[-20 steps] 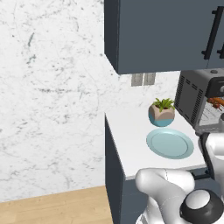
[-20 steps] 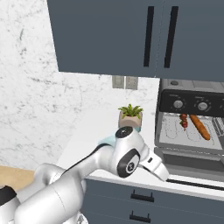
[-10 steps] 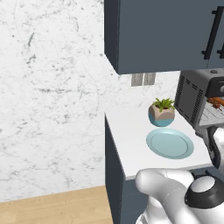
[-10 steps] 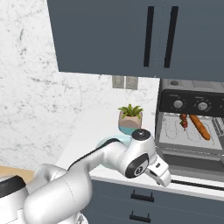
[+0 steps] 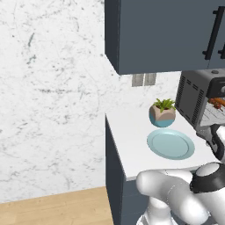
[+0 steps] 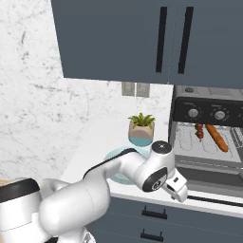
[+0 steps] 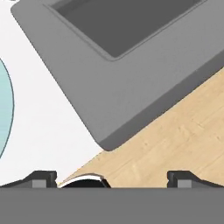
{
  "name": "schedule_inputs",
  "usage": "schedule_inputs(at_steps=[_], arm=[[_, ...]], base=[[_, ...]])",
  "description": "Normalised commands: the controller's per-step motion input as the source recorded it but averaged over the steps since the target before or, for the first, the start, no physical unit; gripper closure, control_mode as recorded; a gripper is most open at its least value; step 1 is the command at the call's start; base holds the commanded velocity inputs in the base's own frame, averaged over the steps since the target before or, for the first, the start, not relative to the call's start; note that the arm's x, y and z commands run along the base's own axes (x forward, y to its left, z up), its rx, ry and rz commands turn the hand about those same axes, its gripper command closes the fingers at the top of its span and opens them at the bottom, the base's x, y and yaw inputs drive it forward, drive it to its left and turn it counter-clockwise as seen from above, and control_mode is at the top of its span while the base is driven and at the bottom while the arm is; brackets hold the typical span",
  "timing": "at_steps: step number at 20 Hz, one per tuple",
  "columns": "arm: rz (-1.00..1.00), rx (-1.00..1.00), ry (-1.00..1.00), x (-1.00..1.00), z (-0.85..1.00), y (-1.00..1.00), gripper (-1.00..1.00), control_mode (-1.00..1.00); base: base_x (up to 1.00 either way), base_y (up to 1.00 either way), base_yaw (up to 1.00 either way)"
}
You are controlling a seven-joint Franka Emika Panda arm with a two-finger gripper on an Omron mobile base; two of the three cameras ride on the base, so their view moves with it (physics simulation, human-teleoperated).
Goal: Pick up the kebab skewer and baguette bread, and place them inside the toaster oven. Close the toaster oven door and start by setting the timer.
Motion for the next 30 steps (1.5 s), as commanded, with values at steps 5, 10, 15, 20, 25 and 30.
schedule_inputs(at_steps=[5,10,15,20,25,30], arm=[[0.00,0.00,-0.02,0.11,-0.43,0.00,-1.00,-1.00],[-0.04,0.00,-0.12,0.17,-0.31,0.00,-1.00,-1.00],[-0.04,0.00,-0.12,0.57,0.00,0.00,-1.00,-1.00],[-0.05,-0.01,-0.03,0.51,-0.10,-0.12,-1.00,-1.00],[-0.06,-0.04,-0.01,0.41,0.07,-0.10,-1.00,-1.00],[-0.12,-0.09,-0.06,0.27,0.28,-0.05,-1.00,-1.00]], base=[[0.00,0.00,0.00],[0.00,0.00,0.00],[0.00,0.00,0.00],[0.00,0.00,0.00],[0.00,0.00,0.00],[0.00,0.00,0.00]])
